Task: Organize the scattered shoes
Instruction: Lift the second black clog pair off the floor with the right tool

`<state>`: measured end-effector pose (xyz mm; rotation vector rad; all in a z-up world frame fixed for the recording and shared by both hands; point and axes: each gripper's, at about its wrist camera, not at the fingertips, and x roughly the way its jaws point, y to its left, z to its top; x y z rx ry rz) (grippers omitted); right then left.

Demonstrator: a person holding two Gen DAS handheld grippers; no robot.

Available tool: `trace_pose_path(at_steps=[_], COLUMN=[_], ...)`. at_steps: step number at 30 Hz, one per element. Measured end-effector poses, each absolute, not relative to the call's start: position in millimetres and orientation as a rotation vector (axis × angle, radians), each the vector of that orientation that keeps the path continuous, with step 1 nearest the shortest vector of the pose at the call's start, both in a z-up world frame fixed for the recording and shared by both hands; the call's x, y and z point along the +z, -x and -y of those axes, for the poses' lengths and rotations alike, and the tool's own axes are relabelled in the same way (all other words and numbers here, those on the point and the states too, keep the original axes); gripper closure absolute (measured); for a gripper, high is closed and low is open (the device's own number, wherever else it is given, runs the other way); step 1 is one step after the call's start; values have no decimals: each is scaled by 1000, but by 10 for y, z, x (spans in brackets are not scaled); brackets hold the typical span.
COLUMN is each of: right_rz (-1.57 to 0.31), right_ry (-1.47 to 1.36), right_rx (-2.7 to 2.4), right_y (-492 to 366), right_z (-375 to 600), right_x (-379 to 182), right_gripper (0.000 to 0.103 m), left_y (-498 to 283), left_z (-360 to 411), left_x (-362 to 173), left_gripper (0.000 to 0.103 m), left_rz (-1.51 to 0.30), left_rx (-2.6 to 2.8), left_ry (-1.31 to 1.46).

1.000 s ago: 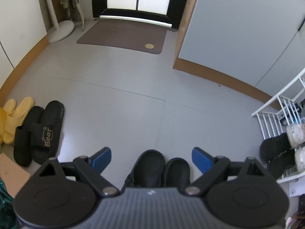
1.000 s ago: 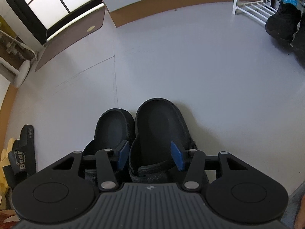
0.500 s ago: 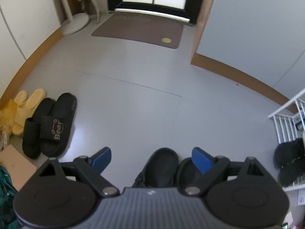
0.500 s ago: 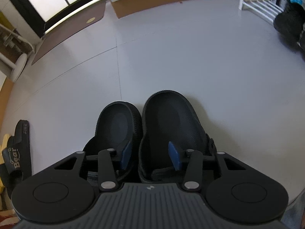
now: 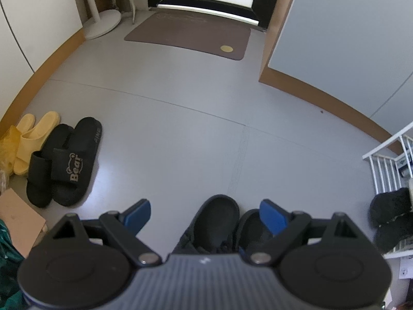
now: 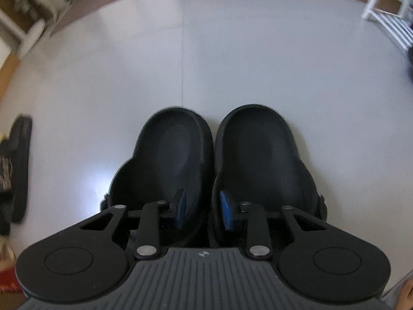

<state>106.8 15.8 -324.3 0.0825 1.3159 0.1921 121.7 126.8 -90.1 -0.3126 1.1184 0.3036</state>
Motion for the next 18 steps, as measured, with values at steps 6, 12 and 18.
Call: trace_pose_path(at_steps=[6, 12, 18], right_rz=[-1285, -1258, -1242], right_ry=[-108, -120, -158], right_rx=[221, 163, 97], right_y=[-1054, -1078, -1181], right_z=[-25, 238, 666], right_x=[-3248, -3230, -3244], right_gripper=[82, 82, 82], left_y=[-1223, -1228, -1261], left_z=[-1238, -1139, -1095], left_x=[-908, -900, -916], left_gripper=[10, 10, 10], left_rz=[-1120, -1122, -1124], left_rx=[297, 273, 279], left_ry=[316, 297, 289])
